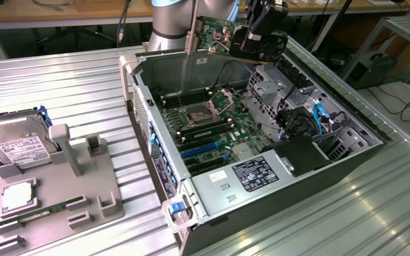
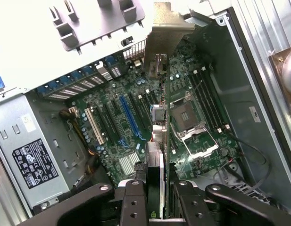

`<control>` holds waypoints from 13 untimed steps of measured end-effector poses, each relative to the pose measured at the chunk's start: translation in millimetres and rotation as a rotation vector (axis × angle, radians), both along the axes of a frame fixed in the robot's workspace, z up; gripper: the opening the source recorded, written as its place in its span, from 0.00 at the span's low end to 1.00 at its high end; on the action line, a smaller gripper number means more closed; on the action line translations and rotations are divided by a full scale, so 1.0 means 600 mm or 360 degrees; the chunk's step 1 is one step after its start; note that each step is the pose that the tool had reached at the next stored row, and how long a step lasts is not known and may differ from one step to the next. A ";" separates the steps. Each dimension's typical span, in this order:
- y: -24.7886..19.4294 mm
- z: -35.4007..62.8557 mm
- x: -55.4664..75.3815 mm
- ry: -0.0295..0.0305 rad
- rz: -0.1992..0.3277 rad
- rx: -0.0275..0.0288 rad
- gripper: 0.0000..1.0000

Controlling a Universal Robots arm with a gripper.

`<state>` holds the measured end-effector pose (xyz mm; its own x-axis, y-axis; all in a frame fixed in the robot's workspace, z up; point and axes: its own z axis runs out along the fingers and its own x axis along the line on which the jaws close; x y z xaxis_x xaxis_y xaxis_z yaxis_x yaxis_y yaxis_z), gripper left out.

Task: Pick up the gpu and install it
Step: 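Insert the gpu into the slot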

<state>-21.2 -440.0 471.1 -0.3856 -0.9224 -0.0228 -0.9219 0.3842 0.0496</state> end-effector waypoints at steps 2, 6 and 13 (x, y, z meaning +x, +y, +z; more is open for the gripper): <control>0.0000 0.000 0.000 0.00000 0.0022 0.00000 0.27; 0.0000 0.000 0.000 0.00000 0.0073 0.00000 0.27; 0.0000 0.000 0.000 0.00000 0.0181 0.00000 0.27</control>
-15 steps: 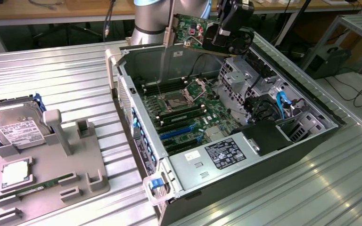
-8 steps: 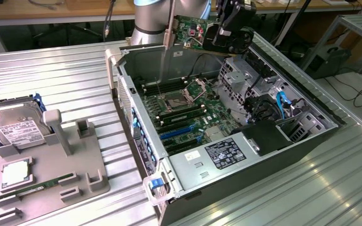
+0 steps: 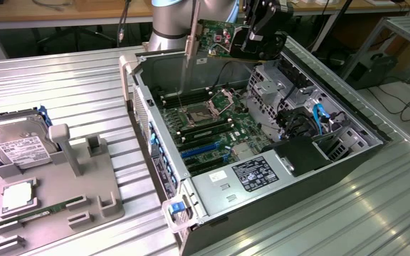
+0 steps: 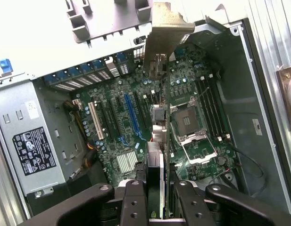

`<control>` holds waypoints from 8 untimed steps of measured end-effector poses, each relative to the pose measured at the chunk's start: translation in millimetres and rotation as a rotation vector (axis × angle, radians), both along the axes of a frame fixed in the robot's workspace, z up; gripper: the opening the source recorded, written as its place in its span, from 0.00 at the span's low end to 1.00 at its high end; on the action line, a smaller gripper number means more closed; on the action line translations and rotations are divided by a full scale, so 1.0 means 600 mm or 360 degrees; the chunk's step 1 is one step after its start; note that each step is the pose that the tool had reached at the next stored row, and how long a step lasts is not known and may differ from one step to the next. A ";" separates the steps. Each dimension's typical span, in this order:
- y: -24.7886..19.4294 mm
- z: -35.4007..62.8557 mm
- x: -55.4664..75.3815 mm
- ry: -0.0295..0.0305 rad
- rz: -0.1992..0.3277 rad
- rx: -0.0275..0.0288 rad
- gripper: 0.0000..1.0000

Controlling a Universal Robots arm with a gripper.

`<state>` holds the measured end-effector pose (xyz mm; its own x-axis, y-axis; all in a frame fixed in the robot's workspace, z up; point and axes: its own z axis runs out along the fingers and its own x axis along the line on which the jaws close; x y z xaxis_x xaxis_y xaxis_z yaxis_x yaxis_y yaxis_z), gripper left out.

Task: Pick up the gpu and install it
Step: 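Insert the gpu into the slot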

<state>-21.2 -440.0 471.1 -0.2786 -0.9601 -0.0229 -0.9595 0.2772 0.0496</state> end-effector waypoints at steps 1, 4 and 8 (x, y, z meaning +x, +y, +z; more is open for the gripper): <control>0.0000 0.000 0.000 0.00000 0.0013 0.00001 0.27; 0.0000 0.000 0.000 0.00000 0.0049 0.00000 0.27; 0.0000 0.000 0.000 0.00000 0.0097 -0.00001 0.27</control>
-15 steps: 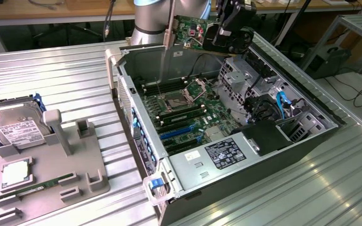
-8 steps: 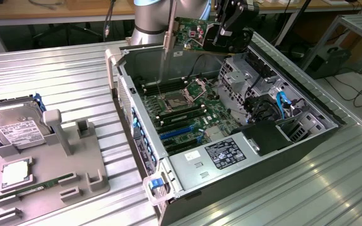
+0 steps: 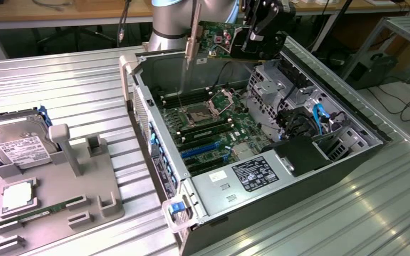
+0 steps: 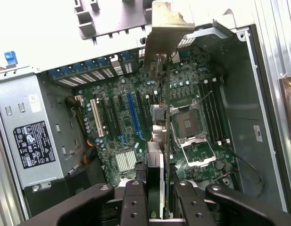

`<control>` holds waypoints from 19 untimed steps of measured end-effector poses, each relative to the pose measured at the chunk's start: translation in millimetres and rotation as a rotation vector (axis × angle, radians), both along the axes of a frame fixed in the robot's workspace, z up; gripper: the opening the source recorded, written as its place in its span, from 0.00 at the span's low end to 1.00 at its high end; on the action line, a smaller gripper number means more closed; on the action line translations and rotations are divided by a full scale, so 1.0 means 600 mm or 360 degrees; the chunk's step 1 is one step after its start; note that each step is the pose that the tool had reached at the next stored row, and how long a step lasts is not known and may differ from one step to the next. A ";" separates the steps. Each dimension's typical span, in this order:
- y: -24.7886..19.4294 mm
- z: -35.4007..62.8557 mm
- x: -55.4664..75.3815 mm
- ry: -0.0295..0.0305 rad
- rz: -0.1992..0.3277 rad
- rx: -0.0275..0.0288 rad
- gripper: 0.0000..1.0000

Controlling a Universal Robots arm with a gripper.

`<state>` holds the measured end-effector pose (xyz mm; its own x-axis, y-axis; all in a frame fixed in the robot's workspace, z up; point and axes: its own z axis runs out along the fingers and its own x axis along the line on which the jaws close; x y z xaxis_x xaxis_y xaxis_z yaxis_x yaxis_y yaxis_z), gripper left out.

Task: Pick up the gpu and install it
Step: 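Insert the gpu into the slot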

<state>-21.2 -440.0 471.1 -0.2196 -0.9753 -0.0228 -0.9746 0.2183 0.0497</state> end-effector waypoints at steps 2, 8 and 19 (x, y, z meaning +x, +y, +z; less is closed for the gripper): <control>0.0000 0.000 0.000 0.00000 0.0022 0.00000 0.27; 0.0000 0.000 0.000 -0.00001 0.0092 0.00001 0.27; 0.0000 0.000 0.000 -0.00001 0.0223 0.00001 0.27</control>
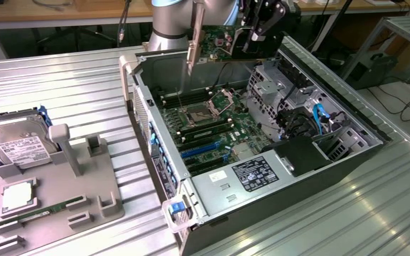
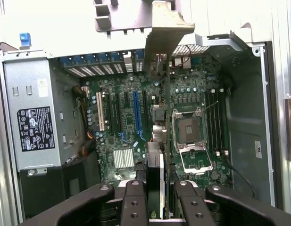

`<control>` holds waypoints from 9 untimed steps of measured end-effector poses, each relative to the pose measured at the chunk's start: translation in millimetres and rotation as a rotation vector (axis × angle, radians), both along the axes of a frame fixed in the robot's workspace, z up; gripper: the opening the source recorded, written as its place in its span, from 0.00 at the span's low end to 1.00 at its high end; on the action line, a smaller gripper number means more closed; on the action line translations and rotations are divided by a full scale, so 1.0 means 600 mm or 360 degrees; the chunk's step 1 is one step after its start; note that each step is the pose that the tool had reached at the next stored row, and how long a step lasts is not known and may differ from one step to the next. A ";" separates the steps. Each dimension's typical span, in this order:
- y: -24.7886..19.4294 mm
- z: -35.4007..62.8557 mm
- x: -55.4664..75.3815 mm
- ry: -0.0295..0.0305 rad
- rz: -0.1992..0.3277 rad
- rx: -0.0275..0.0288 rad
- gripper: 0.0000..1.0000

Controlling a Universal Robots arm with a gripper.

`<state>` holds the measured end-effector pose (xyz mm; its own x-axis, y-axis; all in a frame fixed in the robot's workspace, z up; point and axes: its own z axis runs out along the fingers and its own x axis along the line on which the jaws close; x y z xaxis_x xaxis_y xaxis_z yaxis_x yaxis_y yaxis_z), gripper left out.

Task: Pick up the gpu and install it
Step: 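Insert the gpu into the slot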

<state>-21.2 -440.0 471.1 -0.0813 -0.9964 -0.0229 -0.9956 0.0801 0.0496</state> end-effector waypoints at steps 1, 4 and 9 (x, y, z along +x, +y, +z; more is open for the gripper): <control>0.0000 0.000 0.000 0.00001 0.0010 -0.00002 0.27; 0.0000 0.000 0.000 0.00001 0.0041 -0.00001 0.27; 0.0001 -0.001 0.000 -0.00001 0.0083 0.00003 0.27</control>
